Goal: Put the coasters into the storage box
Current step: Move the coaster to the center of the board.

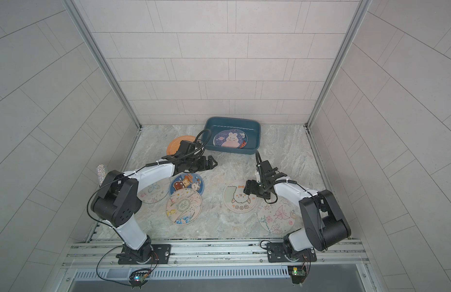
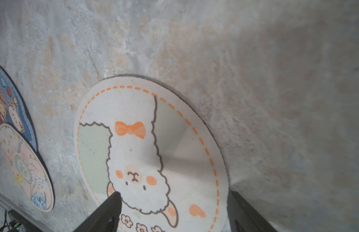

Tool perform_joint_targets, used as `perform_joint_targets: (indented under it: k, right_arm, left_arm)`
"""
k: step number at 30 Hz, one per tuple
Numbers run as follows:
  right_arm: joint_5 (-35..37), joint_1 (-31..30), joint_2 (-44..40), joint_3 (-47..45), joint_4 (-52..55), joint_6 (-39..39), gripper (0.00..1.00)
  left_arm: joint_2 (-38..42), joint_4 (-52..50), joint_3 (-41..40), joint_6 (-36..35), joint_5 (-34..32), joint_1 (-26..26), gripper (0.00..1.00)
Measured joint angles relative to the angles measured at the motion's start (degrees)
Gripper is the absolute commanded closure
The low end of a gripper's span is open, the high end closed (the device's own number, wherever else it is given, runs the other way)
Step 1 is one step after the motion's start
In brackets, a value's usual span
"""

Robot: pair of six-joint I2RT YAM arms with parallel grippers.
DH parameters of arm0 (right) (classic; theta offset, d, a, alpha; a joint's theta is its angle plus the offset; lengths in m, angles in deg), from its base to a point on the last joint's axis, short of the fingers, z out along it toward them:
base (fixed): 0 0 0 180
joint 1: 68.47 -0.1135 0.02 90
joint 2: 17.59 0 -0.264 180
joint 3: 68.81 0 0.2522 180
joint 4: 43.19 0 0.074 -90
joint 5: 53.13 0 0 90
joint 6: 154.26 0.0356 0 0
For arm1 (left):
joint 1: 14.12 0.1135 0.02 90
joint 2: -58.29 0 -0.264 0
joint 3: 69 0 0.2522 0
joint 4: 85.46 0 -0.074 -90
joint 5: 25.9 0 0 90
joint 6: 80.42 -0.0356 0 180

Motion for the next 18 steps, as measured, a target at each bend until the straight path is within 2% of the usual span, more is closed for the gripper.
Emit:
perform_joint_targets:
  k: [6,11,18]
  right_arm:
    - [-1.1,-2.2,0.0,-0.5,-1.5,1.6,0.21]
    - [-2.0,-3.3,0.0,-0.8,-2.4,2.5,0.22]
    - [-3.3,-4.2,0.2,-1.4,-4.3,3.3,0.23]
  left_arm:
    - [2.7,-0.6,-3.4,1.1,-0.1,-2.3,0.00]
    - [3.2,-1.8,-5.8,1.9,-0.3,-8.6,0.01]
    - [2.8,-5.9,-6.7,2.8,-2.0,-14.3,0.20]
